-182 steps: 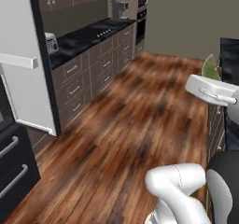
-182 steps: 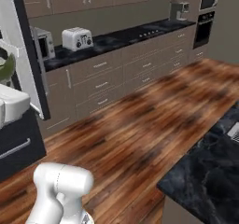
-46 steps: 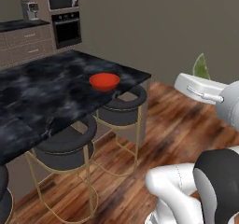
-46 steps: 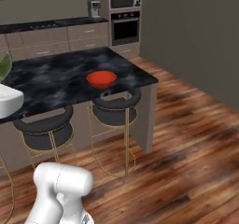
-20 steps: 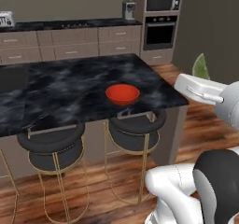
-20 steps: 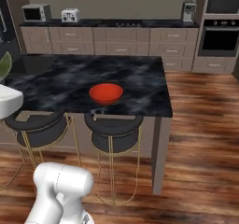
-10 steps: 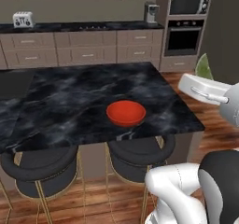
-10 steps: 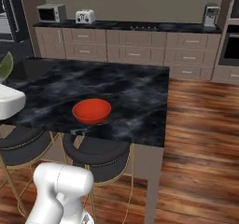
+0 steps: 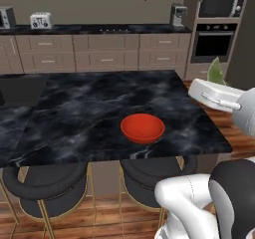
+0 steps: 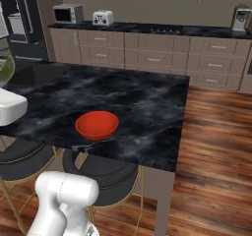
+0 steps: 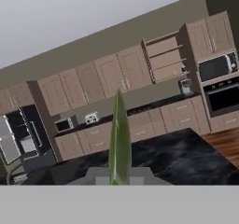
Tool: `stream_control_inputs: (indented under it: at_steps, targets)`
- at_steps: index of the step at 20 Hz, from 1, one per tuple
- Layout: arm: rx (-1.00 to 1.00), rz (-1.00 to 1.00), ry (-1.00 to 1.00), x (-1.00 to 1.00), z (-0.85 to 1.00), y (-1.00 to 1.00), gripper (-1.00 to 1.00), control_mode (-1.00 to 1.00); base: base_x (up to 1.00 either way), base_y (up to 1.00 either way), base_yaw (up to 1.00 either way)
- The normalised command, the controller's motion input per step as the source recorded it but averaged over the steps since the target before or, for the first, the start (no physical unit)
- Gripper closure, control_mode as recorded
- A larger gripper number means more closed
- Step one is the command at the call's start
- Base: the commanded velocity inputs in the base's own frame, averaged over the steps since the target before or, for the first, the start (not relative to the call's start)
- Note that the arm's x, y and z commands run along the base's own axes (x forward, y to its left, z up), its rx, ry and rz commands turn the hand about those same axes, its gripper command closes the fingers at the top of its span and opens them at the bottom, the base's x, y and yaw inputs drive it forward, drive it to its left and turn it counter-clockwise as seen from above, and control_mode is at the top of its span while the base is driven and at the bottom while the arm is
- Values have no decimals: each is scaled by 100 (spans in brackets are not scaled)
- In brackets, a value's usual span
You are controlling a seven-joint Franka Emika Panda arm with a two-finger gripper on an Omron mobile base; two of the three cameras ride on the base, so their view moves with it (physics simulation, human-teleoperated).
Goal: There is a bowl on the dining counter. Grab a lemon wedge from the fridge and place it in the bowl. Then get the liquor bottle and glass cup from the cabinet and place them next to the bowl.
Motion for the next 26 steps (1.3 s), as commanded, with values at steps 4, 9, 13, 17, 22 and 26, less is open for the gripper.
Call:
stream_control_inputs:
  at_steps: [4, 9, 13, 17, 22, 26]
  targets:
    - [9, 18, 22, 89, -20, -48, 100, -100, 0, 0, 0]
    - [7, 17, 47, 85, -26, -48, 100, -100, 0, 0, 0]
    - [1, 16, 53, 63, -47, -29, 100, -100, 0, 0, 0]
    - [0, 16, 55, 64, -71, -8, 100, -100, 0, 0, 0]
    - [-8, 21, 44, 68, -80, 5, 100, -100, 0, 0, 0]
    - [-11, 23, 26, 68, -65, 10, 100, -100, 0, 0, 0]
